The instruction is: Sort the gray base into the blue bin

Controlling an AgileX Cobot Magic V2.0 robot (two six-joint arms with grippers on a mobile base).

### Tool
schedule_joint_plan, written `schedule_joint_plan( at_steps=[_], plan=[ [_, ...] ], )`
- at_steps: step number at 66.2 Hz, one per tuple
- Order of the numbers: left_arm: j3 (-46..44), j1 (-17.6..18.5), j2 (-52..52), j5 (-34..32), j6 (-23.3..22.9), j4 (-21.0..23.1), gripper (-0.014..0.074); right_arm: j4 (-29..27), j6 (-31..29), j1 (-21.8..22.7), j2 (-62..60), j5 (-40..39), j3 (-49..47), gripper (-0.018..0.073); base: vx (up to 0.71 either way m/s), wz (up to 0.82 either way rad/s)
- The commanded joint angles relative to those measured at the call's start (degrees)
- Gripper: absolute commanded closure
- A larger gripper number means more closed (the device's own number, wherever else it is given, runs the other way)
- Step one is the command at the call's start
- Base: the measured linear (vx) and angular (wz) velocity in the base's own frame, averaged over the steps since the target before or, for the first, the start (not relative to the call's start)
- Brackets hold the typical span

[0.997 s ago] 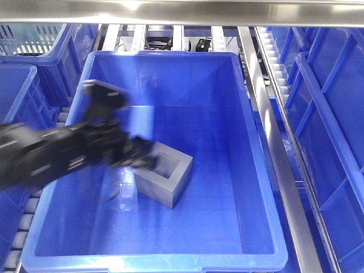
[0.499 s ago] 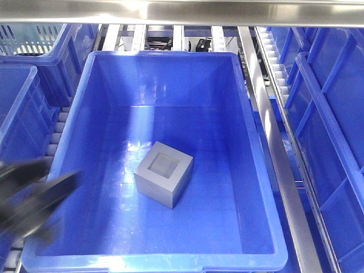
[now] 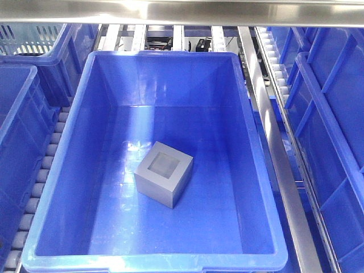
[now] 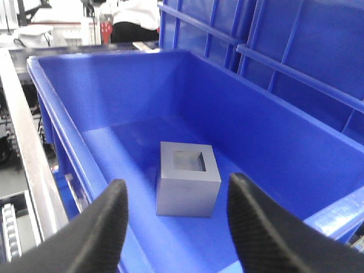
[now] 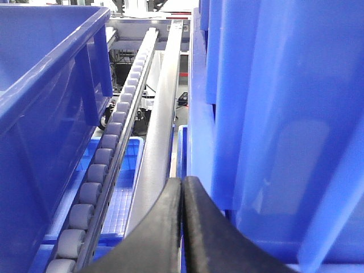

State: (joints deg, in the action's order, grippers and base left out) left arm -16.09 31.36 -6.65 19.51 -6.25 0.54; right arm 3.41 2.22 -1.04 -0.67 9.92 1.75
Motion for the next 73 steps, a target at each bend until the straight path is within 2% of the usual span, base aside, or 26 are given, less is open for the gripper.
schedule_joint_plan(
  at_steps=[1, 13, 30, 65, 73],
  plan=[
    [-1.1, 0.3, 0.2, -3.4, 0.1, 0.0, 0.0251, 0.4, -0.3, 0.3, -0.7, -4.2, 0.8, 0.0568, 0.00, 0.00],
    [-1.1, 0.3, 0.2, -2.7, 0.1, 0.0, 0.0305, 0.4, -0.3, 0.3, -0.7, -4.2, 0.8, 0.0568, 0.00, 0.00],
    [-1.1, 0.3, 0.2, -3.7, 0.1, 0.2, 0.0606, 0.4, -0.3, 0.3, -0.7, -4.2, 0.8, 0.0568, 0.00, 0.00],
    [-1.1, 0.3, 0.2, -2.5, 0.1, 0.1, 0.0603, 0.4, -0.3, 0.3, -0.7, -4.2, 0.8, 0.0568, 0.00, 0.00],
    [-0.7, 0.2, 0.2, -4.4, 0.2, -6.4, 0.0602, 0.4, -0.3, 0.3, -0.7, -4.2, 0.8, 0.0568, 0.00, 0.00]
  ],
)
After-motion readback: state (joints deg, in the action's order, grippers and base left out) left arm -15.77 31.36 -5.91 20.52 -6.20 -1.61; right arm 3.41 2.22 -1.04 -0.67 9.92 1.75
